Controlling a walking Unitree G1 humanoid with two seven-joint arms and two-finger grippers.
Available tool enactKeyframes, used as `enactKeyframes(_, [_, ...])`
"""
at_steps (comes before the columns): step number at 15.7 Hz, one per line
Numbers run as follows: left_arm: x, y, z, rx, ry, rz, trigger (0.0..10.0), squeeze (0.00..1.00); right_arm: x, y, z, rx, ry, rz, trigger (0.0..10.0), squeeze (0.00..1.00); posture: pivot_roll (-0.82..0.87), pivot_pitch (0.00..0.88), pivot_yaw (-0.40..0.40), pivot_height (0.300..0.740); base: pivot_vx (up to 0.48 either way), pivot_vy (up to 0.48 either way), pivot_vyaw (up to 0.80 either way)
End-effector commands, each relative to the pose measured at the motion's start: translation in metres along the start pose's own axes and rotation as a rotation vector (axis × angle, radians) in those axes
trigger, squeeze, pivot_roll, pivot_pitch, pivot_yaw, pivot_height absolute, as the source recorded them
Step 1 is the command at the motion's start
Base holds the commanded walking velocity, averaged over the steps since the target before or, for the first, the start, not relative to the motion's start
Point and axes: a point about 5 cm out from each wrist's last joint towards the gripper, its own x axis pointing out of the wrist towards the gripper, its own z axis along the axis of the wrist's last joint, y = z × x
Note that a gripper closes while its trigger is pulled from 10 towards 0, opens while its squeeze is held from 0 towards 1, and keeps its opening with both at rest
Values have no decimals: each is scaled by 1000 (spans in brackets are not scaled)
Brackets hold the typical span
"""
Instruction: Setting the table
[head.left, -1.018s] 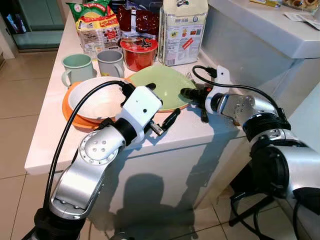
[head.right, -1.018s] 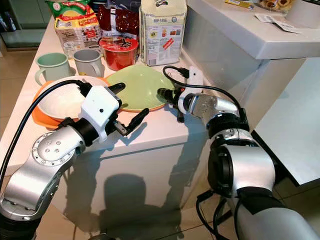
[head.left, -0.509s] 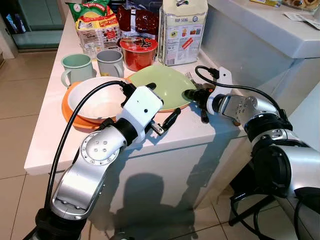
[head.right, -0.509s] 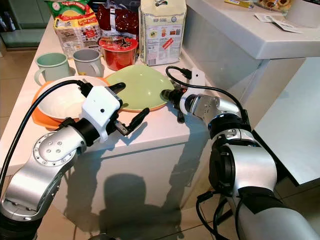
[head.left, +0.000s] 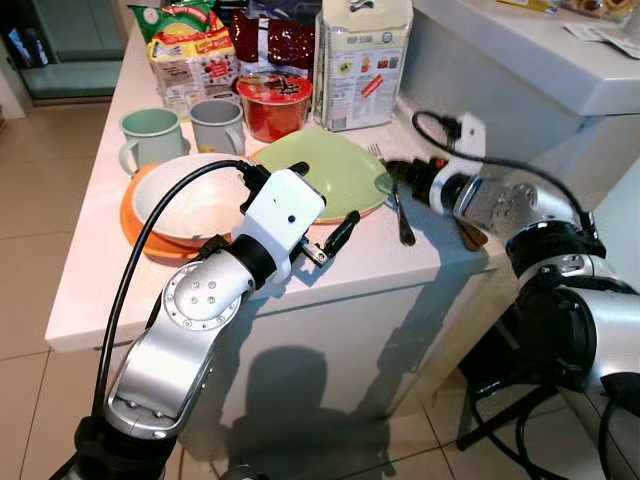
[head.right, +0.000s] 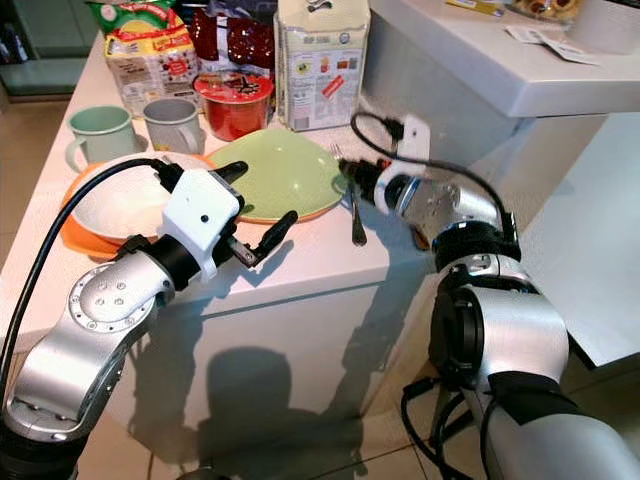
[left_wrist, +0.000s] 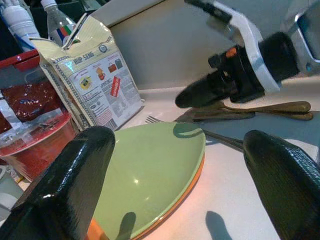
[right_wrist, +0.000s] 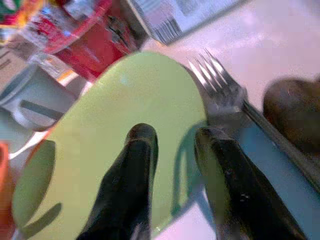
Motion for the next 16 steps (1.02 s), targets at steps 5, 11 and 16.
enactKeyframes(5, [5, 3, 2, 12, -20, 38, 10000, 0, -5, 7, 16, -281, -33, 27, 0, 0, 30, 0, -77, 740, 0, 0, 0])
enactKeyframes(11, [7, 31, 4, 13, -24, 303, 10000, 0, 1, 2, 7, -164, -88, -88, 10000, 1000, 33, 0, -82, 740, 0, 0, 0])
enactKeyframes(16, [16, 43, 13, 10, -55, 221, 10000, 0, 4, 11, 20, -24, -48, -155, 10000, 1000, 9, 0, -85, 740, 0, 0, 0])
